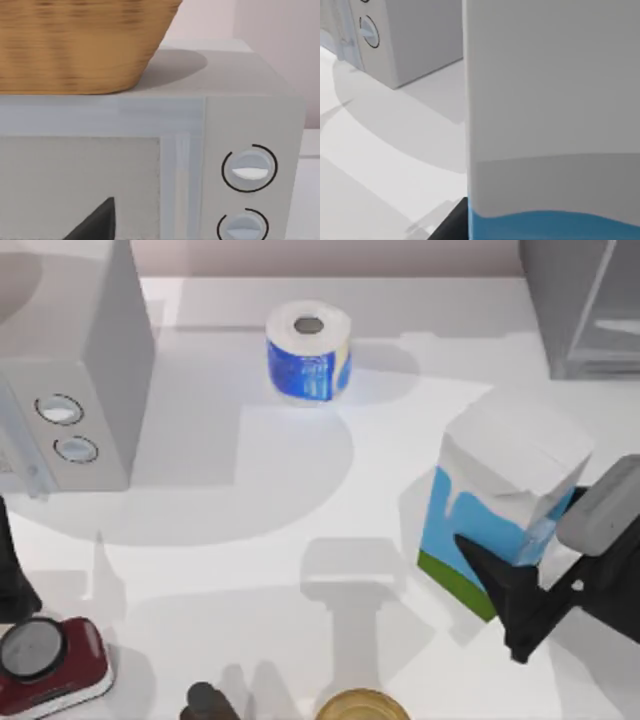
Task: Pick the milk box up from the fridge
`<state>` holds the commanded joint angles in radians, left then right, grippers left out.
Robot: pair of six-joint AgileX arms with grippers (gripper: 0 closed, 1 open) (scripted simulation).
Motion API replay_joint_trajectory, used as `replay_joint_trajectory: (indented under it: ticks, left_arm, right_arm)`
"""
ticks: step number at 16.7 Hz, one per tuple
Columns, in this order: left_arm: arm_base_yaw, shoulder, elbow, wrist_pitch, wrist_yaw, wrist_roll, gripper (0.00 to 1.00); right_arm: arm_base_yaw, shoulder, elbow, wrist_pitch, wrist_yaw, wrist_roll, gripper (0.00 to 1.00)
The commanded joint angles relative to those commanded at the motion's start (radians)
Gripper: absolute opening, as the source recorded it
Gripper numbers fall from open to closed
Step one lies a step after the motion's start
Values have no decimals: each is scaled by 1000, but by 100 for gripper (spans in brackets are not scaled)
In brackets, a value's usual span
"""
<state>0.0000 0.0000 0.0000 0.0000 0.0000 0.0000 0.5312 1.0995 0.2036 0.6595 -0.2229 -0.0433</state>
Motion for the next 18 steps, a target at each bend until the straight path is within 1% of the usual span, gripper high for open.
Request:
replay_joint_trajectory:
  ticks: [4,6,8,14,16,18]
  left_arm:
    - [0,0,0,0,0,0,100]
    - [0,0,0,0,0,0,100]
    - [0,0,0,0,0,0,100]
    - [0,0,0,0,0,0,100]
    - [0,0,0,0,0,0,100]
    - [0,0,0,0,0,0,100]
  right_arm:
    - [-4,0,-5,0,2,3,0]
    - [5,36,2,33,8,6,0]
    - [14,114,16,96,19,10,0]
    - [42,453,65,365,46,13,0]
    - [50,504,82,418,55,15,0]
    - [52,516,88,431,58,16,0]
